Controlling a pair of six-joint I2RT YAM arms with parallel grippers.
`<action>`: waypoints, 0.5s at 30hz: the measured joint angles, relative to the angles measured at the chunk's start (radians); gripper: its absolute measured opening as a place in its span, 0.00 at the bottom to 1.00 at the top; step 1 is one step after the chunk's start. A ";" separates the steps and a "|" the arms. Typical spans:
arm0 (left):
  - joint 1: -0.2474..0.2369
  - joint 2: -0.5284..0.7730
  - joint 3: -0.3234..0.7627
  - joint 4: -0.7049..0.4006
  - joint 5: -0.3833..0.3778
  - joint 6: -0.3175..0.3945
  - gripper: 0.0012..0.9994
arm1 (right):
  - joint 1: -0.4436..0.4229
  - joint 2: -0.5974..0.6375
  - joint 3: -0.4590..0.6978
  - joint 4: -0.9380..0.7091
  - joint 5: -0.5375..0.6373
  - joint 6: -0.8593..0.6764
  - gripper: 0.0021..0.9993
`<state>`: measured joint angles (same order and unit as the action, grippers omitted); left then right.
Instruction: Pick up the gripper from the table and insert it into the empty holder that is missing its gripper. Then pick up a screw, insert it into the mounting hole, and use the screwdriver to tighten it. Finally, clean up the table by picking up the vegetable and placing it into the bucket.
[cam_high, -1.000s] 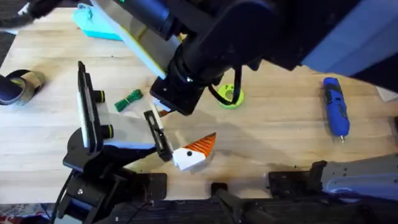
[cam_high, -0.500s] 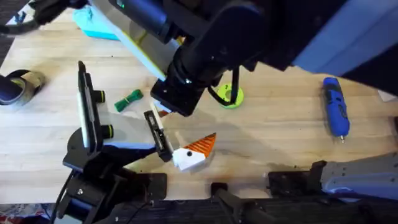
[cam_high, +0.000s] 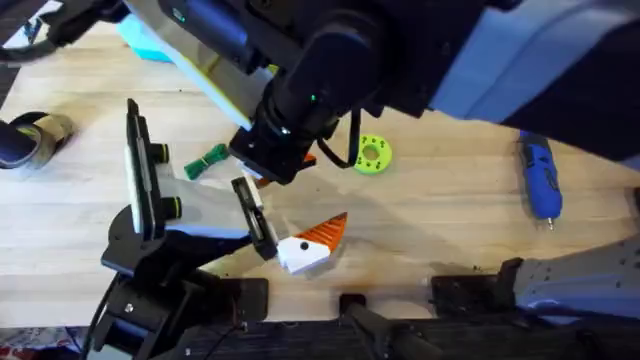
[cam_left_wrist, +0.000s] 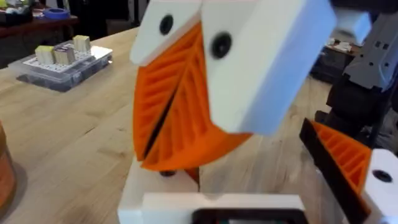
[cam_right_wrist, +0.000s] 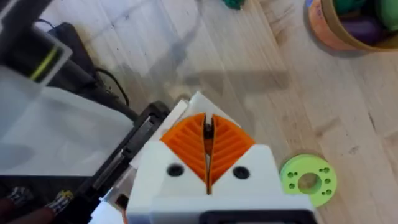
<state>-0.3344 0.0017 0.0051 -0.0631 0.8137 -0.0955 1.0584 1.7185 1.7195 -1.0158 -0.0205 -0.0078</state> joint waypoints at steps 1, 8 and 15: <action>0.000 0.000 0.000 0.000 0.001 0.001 0.99 | 0.000 0.001 0.000 0.002 0.002 0.000 0.00; 0.000 0.000 0.000 0.000 0.003 0.003 0.99 | 0.001 0.003 0.000 -0.003 0.016 0.000 0.00; 0.000 0.000 0.000 0.000 0.003 0.005 0.99 | 0.002 0.003 0.000 -0.005 0.016 0.000 0.00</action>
<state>-0.3344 0.0014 0.0051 -0.0631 0.8166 -0.0902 1.0599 1.7215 1.7195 -1.0210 -0.0048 -0.0078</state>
